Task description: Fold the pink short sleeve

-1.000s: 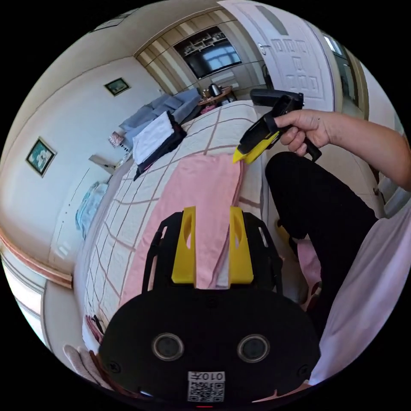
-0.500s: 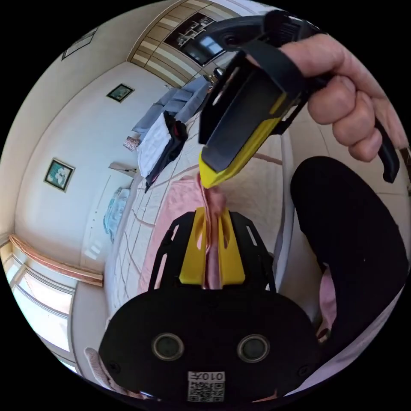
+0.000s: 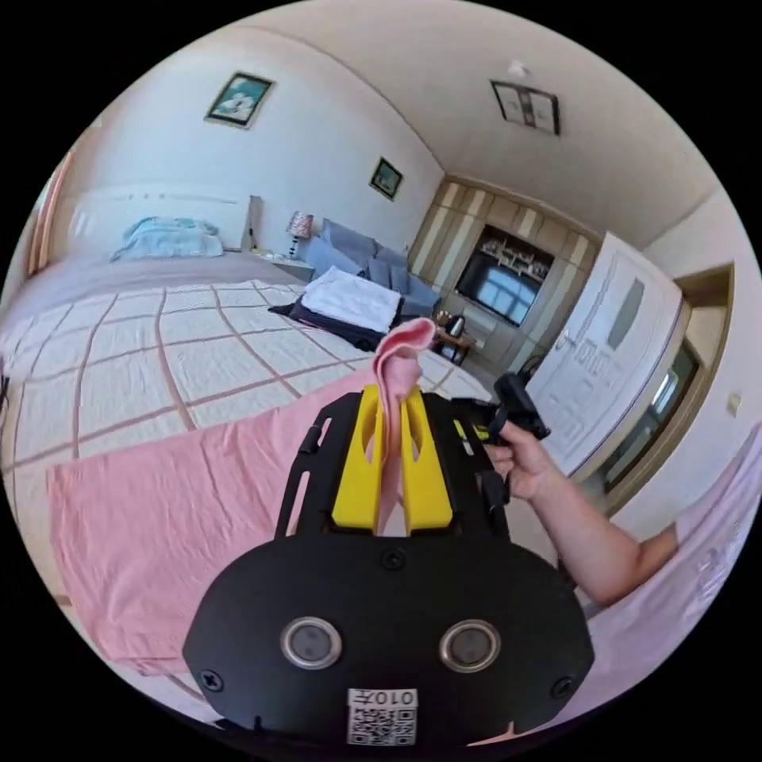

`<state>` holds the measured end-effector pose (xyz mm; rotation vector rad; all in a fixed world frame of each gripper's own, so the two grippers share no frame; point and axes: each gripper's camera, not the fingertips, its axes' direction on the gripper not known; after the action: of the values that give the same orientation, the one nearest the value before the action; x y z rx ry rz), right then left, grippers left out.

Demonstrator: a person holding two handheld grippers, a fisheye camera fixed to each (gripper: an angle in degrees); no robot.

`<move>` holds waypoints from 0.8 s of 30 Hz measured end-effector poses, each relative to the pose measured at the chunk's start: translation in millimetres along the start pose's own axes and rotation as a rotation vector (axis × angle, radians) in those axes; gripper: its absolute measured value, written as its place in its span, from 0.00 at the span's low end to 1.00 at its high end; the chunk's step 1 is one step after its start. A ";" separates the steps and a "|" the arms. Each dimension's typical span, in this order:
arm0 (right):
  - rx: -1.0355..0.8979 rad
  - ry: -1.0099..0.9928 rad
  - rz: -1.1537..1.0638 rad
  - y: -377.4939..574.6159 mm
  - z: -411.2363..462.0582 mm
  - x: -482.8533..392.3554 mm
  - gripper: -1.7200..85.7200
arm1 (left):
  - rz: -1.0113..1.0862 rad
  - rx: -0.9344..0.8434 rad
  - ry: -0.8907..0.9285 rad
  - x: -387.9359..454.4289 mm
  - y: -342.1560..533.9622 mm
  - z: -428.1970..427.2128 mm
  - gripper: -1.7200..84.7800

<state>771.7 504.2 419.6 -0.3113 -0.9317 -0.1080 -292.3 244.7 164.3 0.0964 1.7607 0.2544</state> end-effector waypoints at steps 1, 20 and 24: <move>-0.012 0.010 -0.004 0.9 4.6 -2.8 0.13 | -0.138 0.068 0.046 -37.4 2.4 -30.2 0.06; -0.251 0.272 -0.208 -0.6 185.7 -100.0 0.15 | -0.783 0.451 -0.090 -255.2 176.6 -198.9 0.13; -0.347 0.281 -0.160 5.2 251.9 -98.0 0.16 | -0.817 0.453 -0.070 -270.9 182.7 -207.0 0.13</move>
<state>520.1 582.9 479.8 -0.5276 -0.6549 -0.4526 -452.3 342.6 502.7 -0.2851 1.6206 -0.7302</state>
